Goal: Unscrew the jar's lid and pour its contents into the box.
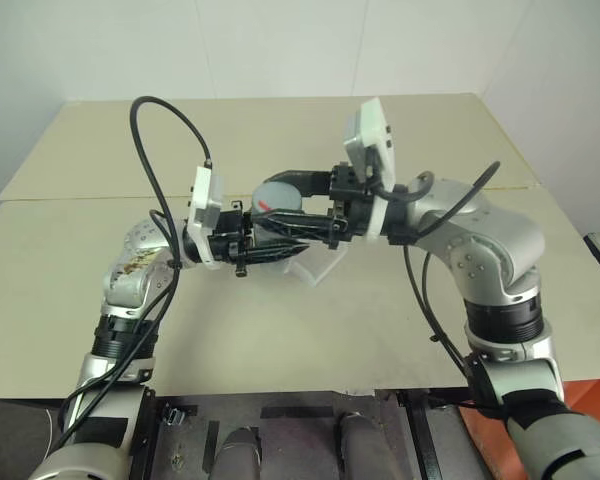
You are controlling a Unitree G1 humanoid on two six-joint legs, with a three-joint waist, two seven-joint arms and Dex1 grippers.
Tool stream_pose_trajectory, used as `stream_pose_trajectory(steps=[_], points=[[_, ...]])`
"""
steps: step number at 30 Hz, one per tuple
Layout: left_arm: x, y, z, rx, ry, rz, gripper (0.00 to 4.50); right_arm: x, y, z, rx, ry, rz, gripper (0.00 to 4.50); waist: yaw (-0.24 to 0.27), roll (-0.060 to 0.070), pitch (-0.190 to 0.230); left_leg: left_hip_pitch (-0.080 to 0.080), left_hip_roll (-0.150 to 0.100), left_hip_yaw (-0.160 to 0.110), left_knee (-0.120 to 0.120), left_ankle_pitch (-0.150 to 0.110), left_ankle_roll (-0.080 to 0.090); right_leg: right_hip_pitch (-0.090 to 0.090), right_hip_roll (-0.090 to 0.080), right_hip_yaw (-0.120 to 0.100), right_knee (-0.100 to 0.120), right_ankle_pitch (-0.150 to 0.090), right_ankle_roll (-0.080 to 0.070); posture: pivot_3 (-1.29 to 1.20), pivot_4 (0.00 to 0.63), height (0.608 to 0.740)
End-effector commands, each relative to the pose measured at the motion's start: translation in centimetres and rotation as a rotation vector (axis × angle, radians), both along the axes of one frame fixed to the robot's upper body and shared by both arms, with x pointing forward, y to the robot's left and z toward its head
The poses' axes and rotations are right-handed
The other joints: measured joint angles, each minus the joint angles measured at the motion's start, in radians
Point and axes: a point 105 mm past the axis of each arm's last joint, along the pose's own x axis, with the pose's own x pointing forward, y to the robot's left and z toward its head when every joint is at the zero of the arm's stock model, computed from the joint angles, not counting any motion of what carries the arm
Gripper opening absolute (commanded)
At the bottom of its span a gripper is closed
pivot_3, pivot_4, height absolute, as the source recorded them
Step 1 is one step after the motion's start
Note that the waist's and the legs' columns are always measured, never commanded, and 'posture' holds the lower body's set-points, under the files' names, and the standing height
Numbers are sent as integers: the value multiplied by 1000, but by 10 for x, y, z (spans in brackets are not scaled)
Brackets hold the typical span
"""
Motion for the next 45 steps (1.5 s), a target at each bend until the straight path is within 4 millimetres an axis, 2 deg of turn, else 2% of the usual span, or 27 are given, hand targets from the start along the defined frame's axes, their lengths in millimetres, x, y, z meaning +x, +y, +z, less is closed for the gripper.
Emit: stream_pose_trajectory(steps=[1, 10, 12, 16, 22, 26, 30, 35, 45], points=[[-20, -8, 9, 20, -46, -118, 2040, -13, 9, 8, -15, -48, 165, 2739, -1, 0, 0, 0, 0, 0, 0, 0, 0, 0, 0, 0, 0, 0, 0, 0, 150, 740], [-26, -13, 8, 30, -46, -161, 2040, -12, 22, 8, -32, -60, 229, 2739, 0, 0, 0, 0, 0, 0, 0, 0, 0, 0, 0, 0, 0, 0, 0, 0, 150, 740], [-23, -11, 9, 22, -48, -139, 2040, -9, 20, 9, -17, -56, 191, 3445, 0, 0, 0, 0, 0, 0, 0, 0, 0, 0, 0, 0, 0, 0, 0, 0, 150, 740], [-20, -7, 9, 17, -43, -112, 2040, -5, 11, 12, 12, -63, 115, 4446, 1, 0, 0, 0, 0, 0, 0, 0, 0, 0, 0, 0, 1, 0, 0, 0, 150, 740], [-15, -2, 7, 31, -26, -81, 2040, 0, -11, 21, 42, -95, -5, 4446, 2, 0, 0, 0, 0, 0, 0, 0, 0, 0, 0, 0, 0, 0, 0, 0, 150, 740], [-6, 4, 1, 47, -10, -30, 2040, -4, -27, 30, 65, -119, -50, 4446, 2, 0, 0, 0, 0, 0, 0, 0, 0, 0, 0, 0, 0, 0, 0, 0, 150, 740], [5, 10, -1, 43, -2, 35, 2040, -12, -35, 30, 64, -128, -76, 4446, 1, 0, 0, 0, 0, 0, 0, 0, 0, 0, 0, 0, 0, 0, 0, 0, 150, 740], [11, 11, 0, 36, -12, 64, 2040, -14, -29, 15, 12, -152, -147, 4446, 1, 0, 0, 0, 0, 0, 0, 0, 0, 0, 0, 0, 0, 0, 0, 0, 150, 740], [7, 7, 3, 46, -30, 37, 2040, -5, 0, 6, -3, -137, -202, 4446, 1, 0, 0, 0, 0, 0, 0, 0, 0, 0, 0, 0, 0, 0, 0, 0, 150, 740]])
